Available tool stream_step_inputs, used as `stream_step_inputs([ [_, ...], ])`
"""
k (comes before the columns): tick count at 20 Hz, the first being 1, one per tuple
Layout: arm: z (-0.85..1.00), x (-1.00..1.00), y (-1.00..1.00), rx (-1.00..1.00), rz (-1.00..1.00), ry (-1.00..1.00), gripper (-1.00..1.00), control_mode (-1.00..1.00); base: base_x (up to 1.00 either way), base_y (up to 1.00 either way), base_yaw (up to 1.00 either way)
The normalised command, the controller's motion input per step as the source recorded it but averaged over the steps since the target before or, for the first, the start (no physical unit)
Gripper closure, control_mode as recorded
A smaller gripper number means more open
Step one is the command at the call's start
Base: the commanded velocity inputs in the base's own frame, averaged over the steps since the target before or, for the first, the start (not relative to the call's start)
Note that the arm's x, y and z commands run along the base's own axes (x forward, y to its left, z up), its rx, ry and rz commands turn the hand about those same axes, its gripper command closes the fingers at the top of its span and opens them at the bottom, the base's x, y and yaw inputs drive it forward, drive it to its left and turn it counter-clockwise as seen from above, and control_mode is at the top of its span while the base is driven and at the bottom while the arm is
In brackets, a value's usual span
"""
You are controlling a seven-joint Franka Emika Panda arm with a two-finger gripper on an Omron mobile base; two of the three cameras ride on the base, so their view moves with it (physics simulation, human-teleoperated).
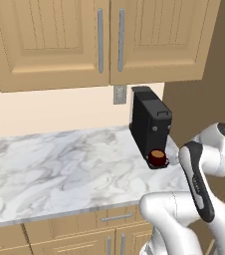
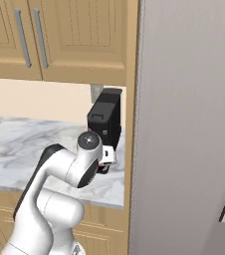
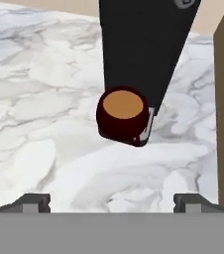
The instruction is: Pick up the brewed coffee from the coffee machine and place it next to the breakfast plate on the dining counter.
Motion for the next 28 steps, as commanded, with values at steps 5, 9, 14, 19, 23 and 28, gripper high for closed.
stream_step_inputs([
  [5, -0.32, 0.32, -0.03, -0.2, 0.09, 0.29, -1.0, -1.0, 0.0, 0.0, 0.0],
  [9, -0.47, 0.27, -0.25, -0.01, 0.16, 0.05, -1.0, -1.0, 0.0, 0.0, 0.0],
  [14, -0.49, 0.62, -0.04, 0.0, 0.19, 0.0, -1.0, -1.0, 0.0, 0.0, 0.0],
  [19, -0.25, 0.4, 0.03, 0.02, 0.11, -0.08, -1.0, -1.0, 0.0, 0.0, 0.0],
  [23, 0.0, 0.39, 0.0, 0.01, 0.0, 0.1, -1.0, -1.0, 0.0, 0.0, 0.0],
  [28, -0.06, 0.24, 0.0, 0.0, 0.0, 0.1, -1.0, -1.0, 0.0, 0.0, 0.0],
])
